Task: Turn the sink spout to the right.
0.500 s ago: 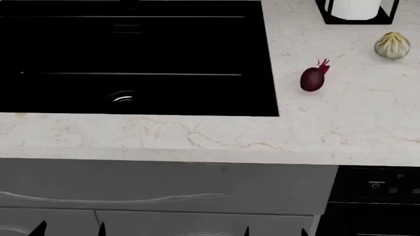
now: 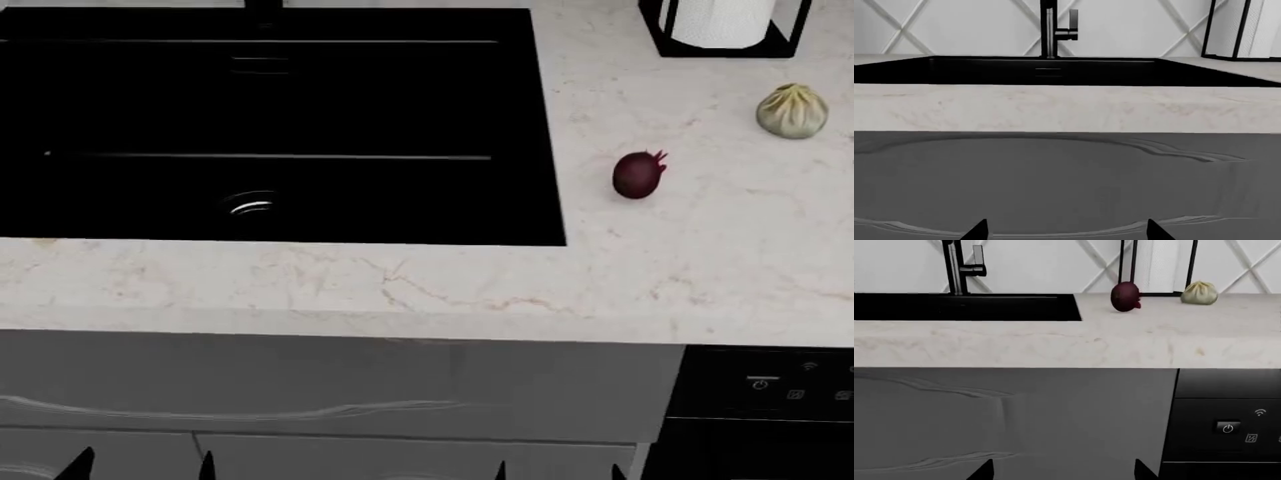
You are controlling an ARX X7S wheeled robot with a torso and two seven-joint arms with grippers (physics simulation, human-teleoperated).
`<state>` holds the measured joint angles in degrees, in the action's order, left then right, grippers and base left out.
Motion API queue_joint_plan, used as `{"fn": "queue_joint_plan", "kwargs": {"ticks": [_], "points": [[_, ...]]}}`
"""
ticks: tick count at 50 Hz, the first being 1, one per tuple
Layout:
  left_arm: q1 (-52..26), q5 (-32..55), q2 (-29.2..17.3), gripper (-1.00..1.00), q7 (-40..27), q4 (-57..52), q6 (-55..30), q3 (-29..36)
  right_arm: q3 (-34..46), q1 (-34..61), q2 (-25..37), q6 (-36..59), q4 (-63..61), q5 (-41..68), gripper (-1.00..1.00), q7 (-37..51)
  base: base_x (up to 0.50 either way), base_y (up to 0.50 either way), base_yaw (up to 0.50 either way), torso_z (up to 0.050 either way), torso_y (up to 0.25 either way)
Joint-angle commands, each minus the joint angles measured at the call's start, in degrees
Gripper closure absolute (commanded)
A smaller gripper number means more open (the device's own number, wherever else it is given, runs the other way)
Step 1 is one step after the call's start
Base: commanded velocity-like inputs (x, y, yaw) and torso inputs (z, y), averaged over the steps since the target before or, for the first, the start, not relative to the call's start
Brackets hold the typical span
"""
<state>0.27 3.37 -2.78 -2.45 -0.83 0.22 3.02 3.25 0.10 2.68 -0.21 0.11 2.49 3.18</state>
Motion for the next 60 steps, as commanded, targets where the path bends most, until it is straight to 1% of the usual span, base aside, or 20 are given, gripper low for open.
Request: {"fn": "queue_joint_plan", "kwargs": {"ticks": [1,22,34,36,44,45,52,60], "points": [[-0.15,1.25,-1.20,-1.00,-1.27,-0.09,-0.14,1.22,1.41,0.14,1.16,-0.37,0.33,0.84,-1.00,1.46,0.00,0.00,0.00,0.050,0.000],[-0.13,3.07,-2.57,-1.00,-2.47,0.52,1.47,2.70,2.72,0.31,2.41,-0.55,0.46,2.60,-1.00,3.14,0.00,0.00,0.00,0.050,0.000],[-0.12,4.63,-3.14,-1.00,-3.38,0.00,0.72,3.21,3.47,0.21,3.19,-0.08,-0.16,3.52,-1.00,4.22,0.00,0.00,0.00,0.050,0.000],[0.17,3.99,-3.25,-1.00,-4.06,-0.30,1.81,3.27,3.41,-0.14,3.28,-0.02,-0.79,4.16,-1.00,4.22,0.00,0.00,0.00,0.000,0.000],[0.67,4.93,-3.91,-1.00,-5.69,-3.33,0.14,2.67,2.53,-1.20,4.44,3.43,-5.51,4.65,-1.00,6.35,0.00,0.00,0.00,0.000,0.000],[0.81,4.37,-4.18,-1.00,-6.80,-4.62,-0.63,2.18,2.58,-1.29,5.16,4.21,-6.84,3.80,-1.00,6.75,0.00,0.00,0.00,0.000,0.000],[0.66,4.75,-4.78,-1.00,-7.75,-7.75,-2.91,2.33,2.06,-2.11,6.79,7.91,-13.19,4.20,-1.00,7.48,0.00,0.00,0.00,0.000,0.000],[0.13,4.85,-5.65,-1.00,-9.11,-11.48,-5.77,2.14,2.26,-1.39,7.65,11.08,-16.96,4.82,-1.00,7.75,0.00,0.00,0.00,0.000,0.000]]}}
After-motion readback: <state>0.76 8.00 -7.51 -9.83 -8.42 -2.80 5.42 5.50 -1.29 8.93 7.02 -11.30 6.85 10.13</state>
